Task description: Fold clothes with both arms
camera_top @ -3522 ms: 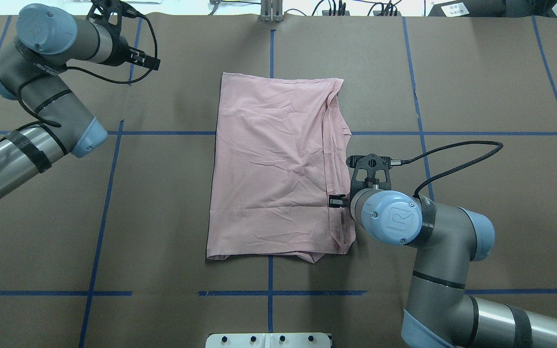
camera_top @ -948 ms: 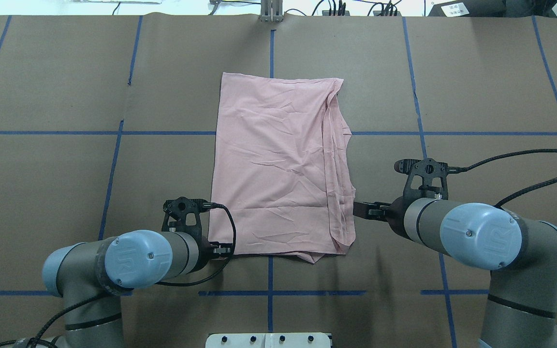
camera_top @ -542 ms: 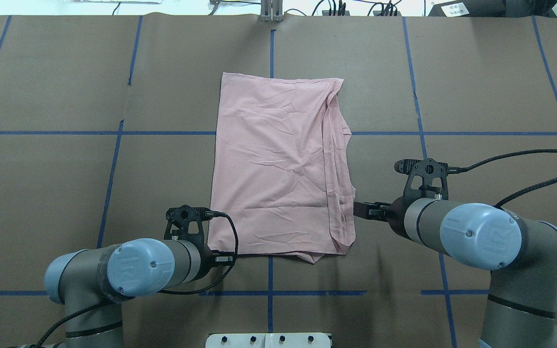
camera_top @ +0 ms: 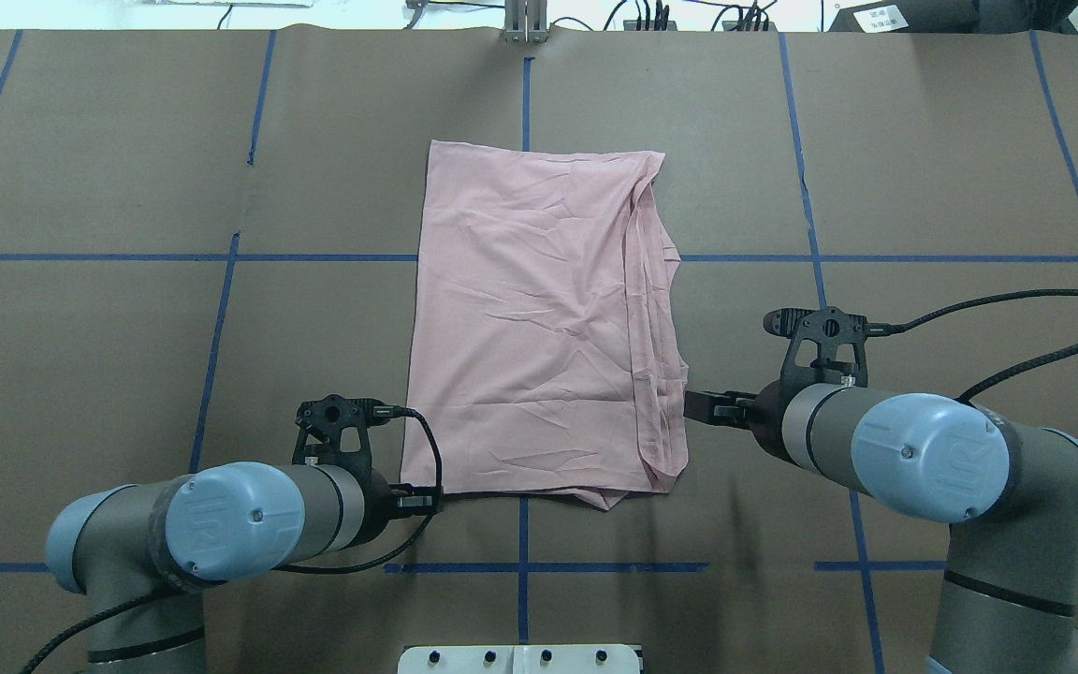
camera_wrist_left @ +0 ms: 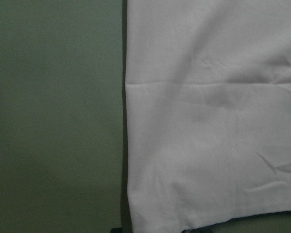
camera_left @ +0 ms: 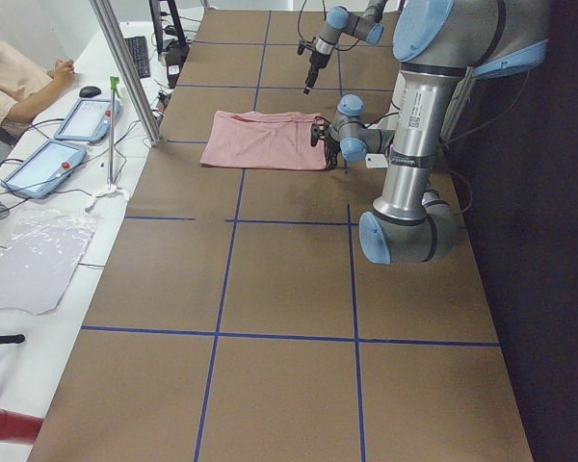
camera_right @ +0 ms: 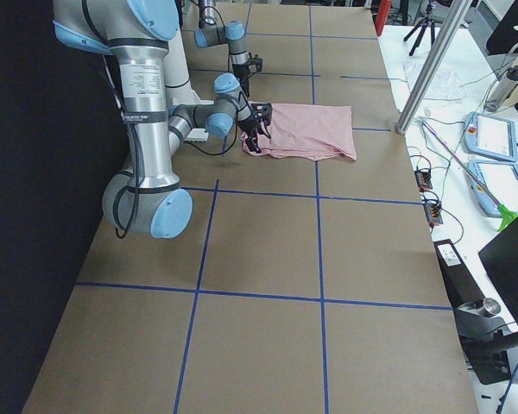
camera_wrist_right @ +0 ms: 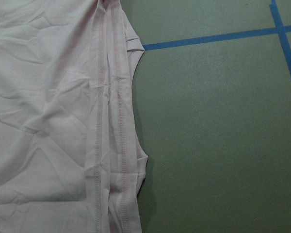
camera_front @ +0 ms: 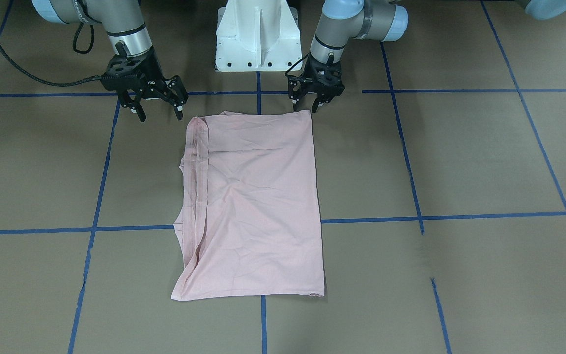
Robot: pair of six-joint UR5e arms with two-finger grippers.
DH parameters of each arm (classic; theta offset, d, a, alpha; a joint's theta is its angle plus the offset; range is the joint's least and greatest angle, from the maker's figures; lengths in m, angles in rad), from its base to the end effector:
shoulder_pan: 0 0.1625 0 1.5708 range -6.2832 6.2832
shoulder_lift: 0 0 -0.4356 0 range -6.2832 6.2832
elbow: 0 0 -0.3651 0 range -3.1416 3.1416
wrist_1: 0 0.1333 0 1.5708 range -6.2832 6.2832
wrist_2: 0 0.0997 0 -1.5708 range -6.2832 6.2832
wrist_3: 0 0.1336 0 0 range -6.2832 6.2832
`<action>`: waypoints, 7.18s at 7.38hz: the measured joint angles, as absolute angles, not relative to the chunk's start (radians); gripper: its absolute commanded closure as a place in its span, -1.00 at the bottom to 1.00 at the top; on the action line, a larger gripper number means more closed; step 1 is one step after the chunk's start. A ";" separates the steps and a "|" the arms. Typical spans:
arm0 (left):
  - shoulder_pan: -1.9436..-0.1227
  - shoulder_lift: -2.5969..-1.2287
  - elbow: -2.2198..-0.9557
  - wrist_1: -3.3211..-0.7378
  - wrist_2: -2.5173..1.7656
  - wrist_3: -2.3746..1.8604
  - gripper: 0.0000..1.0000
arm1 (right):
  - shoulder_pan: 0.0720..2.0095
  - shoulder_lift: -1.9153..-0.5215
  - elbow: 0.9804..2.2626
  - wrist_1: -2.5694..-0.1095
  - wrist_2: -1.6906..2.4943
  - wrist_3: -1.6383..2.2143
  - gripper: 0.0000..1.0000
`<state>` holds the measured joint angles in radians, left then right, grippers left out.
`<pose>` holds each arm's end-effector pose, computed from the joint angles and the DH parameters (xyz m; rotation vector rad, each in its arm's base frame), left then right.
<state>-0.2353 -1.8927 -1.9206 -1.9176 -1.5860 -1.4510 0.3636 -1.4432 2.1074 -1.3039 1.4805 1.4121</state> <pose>0.5428 -0.2651 0.3337 0.1663 1.0054 -0.0976 -0.4242 -0.3169 0.3689 0.3218 -0.8794 0.2318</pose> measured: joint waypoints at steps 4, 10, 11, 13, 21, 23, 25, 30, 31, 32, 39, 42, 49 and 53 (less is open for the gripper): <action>-0.236 -1.892 -1.909 -1.917 -1.584 -1.609 -0.05 | 0.364 -1.443 2.106 -1.304 1.480 1.411 -1.00; -0.241 -1.902 -1.879 -1.917 -1.583 -1.632 0.08 | 0.364 -1.445 2.106 -1.304 1.472 1.411 -1.00; -0.242 -1.903 -1.878 -1.917 -1.583 -1.633 0.09 | 0.364 -1.445 2.106 -1.304 1.472 1.411 -1.00; -0.243 -1.908 -1.870 -1.917 -1.583 -1.633 0.08 | 0.364 -1.445 2.106 -1.304 1.471 1.411 -1.00; -0.244 -1.930 -1.850 -1.917 -1.583 -1.620 1.00 | 0.357 -1.435 2.103 -1.312 1.477 1.433 -0.88; -0.244 -1.930 -1.855 -1.917 -1.583 -1.617 1.00 | 0.335 -1.343 2.077 -1.398 1.482 1.559 -0.69; -0.244 -1.932 -1.858 -1.917 -1.583 -1.617 1.00 | 0.307 -1.175 1.971 -1.525 1.483 1.731 -0.59; -0.244 -1.944 -1.861 -1.917 -1.583 -1.617 1.00 | 0.236 -1.105 1.859 -1.600 1.469 1.997 -0.48; -0.244 -1.944 -1.861 -1.917 -1.583 -1.617 1.00 | 0.223 -1.107 1.854 -1.604 1.459 2.016 -0.45; -0.244 -1.945 -1.861 -1.917 -1.583 -1.617 1.00 | 0.213 -1.105 1.851 -1.605 1.445 2.023 -0.43; -0.243 -1.945 -1.862 -1.917 -1.583 -1.620 1.00 | 0.209 -1.093 1.839 -1.593 1.389 2.028 -0.41; -0.243 -1.943 -1.862 -1.918 -1.583 -1.620 1.00 | 0.207 -1.091 1.823 -1.594 1.389 2.029 -0.37; -0.244 -1.944 -1.864 -1.919 -1.583 -1.620 1.00 | 0.209 -1.090 1.816 -1.592 1.389 2.041 1.00; -0.242 -1.945 -1.864 -1.919 -1.583 -1.620 1.00 | 0.211 -1.091 1.820 -1.593 1.388 2.059 1.00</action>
<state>-0.2424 -1.9451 -1.8638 -1.9189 -1.5831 -1.6199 0.2108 -1.0911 1.8198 -1.5926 1.3883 2.0586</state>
